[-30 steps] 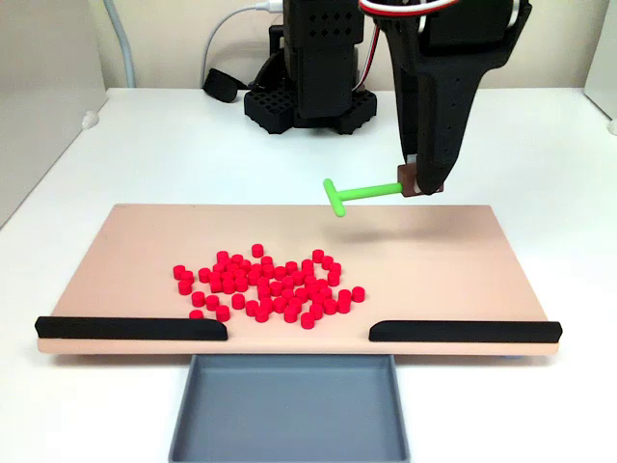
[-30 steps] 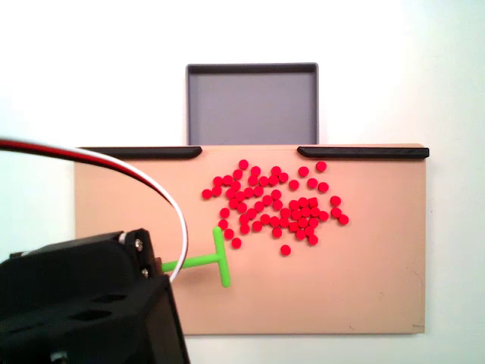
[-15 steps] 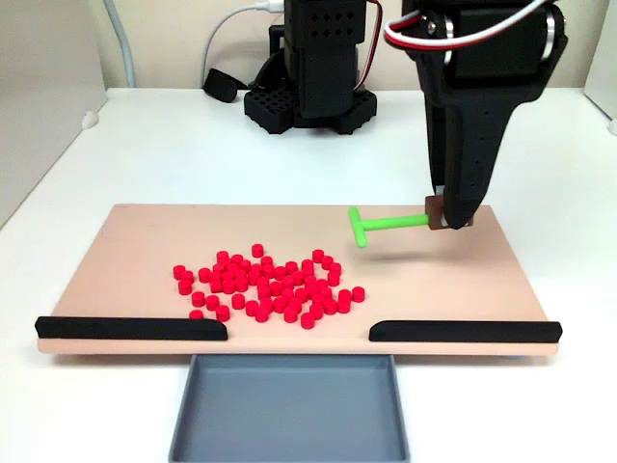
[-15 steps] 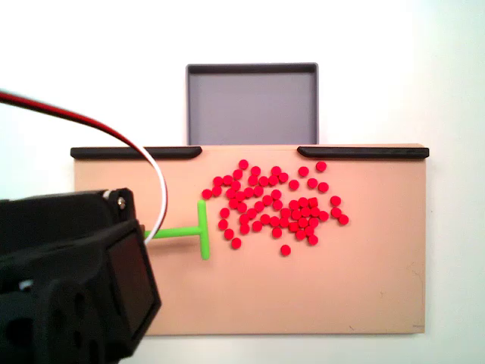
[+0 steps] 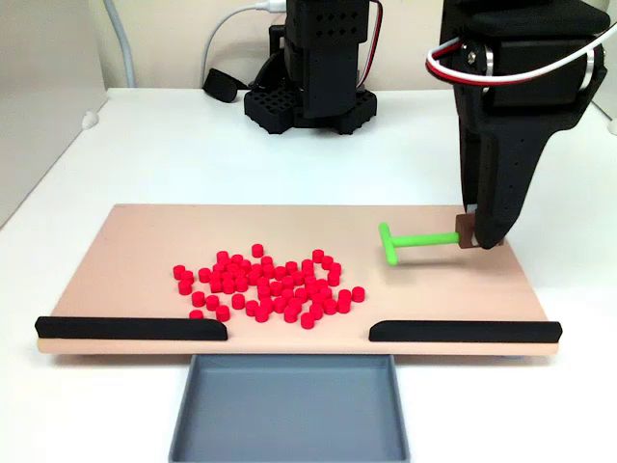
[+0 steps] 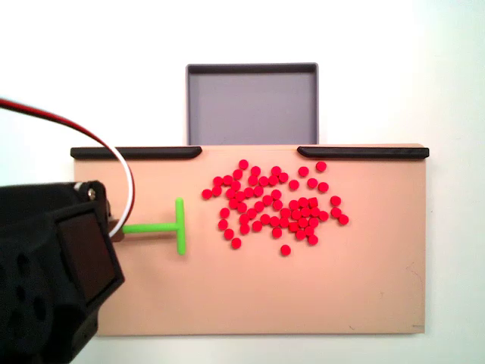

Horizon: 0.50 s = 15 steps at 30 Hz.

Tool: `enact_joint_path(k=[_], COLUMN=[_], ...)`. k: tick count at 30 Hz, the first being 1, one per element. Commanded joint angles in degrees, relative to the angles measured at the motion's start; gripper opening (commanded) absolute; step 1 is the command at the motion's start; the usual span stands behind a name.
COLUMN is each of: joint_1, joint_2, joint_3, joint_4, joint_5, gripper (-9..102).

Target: Gather the left side granules

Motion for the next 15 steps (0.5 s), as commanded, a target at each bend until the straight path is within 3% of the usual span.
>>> enact_joint_path(k=[1,15], joint_1=[-0.18,0.70], joint_2=[-0.53,-6.42], joint_3=[-4.31,-9.84], joint_4=[0.09,0.00], joint_5=[0.35,0.44], gripper=[0,0])
